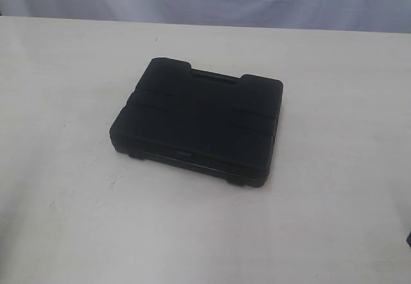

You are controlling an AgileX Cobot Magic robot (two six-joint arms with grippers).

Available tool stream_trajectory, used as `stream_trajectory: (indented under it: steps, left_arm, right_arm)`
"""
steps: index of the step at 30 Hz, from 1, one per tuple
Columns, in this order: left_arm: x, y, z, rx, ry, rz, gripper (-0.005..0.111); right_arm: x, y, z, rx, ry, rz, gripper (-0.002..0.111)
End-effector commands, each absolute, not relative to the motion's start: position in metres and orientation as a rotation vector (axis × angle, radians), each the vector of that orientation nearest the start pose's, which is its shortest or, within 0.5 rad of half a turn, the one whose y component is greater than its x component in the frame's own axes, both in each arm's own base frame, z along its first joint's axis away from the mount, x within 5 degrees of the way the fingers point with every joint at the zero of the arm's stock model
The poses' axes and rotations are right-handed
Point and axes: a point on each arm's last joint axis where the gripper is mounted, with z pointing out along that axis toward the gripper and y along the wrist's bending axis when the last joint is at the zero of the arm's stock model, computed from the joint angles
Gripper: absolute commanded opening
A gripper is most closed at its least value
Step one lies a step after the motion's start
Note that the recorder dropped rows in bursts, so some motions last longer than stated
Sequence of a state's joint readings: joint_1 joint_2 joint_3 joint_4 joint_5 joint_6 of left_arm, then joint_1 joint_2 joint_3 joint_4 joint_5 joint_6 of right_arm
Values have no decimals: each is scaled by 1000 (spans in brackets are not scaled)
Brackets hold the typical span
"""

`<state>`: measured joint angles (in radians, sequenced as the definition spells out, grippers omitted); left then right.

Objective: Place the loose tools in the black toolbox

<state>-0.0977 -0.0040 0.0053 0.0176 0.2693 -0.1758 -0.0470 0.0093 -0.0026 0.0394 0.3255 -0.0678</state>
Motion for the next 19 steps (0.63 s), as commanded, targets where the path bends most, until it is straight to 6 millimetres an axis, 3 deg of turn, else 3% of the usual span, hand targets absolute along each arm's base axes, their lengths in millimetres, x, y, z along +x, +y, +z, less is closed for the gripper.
stream_trajectory:
  steps: [1,19]
  left_arm:
    - [55,-5,189,-54,1757,-190,0]
    - [55,-5,189,-54,1757,-190,0]
  right_arm:
    - [54,-1,183,12,1816,-41,-1]
    - [54,-1,183,19,1816,-35,-1]
